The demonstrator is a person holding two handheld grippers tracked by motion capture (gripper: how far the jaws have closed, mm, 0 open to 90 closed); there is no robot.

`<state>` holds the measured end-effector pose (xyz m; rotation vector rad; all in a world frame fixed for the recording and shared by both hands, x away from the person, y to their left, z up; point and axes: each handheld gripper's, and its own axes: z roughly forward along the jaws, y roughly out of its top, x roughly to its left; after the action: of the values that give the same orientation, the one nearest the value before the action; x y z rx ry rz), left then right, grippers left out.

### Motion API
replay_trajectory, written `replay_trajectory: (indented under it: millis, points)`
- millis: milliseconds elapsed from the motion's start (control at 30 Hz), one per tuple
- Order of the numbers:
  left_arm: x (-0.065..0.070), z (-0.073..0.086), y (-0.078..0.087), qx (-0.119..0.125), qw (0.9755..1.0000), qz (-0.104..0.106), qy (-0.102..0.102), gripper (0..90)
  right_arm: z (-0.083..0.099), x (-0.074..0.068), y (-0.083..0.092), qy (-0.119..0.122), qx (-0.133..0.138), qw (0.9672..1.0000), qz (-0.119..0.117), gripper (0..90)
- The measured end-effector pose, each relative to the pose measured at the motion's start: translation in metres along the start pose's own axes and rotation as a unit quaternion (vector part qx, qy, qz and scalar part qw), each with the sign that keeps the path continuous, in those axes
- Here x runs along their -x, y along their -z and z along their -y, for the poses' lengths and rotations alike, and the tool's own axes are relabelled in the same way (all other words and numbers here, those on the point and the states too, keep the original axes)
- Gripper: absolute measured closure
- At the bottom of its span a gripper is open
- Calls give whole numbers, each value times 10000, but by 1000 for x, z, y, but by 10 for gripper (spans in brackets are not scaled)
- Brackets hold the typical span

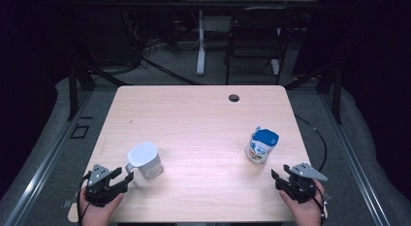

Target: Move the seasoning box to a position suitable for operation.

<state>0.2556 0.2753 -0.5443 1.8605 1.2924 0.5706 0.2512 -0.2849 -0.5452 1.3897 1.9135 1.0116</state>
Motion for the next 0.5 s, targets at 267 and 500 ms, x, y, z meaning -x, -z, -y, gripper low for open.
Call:
replay_trajectory:
  millis: [267,500]
  points:
    - [-2,-4,-10,-11,9999,67,-112,580,1,1,-2,-42,-30,10000,4,468]
    - [-1,-6,-13,-31,9993,151,-340,668,3,3,0,-70,-45,10000,-30,466]
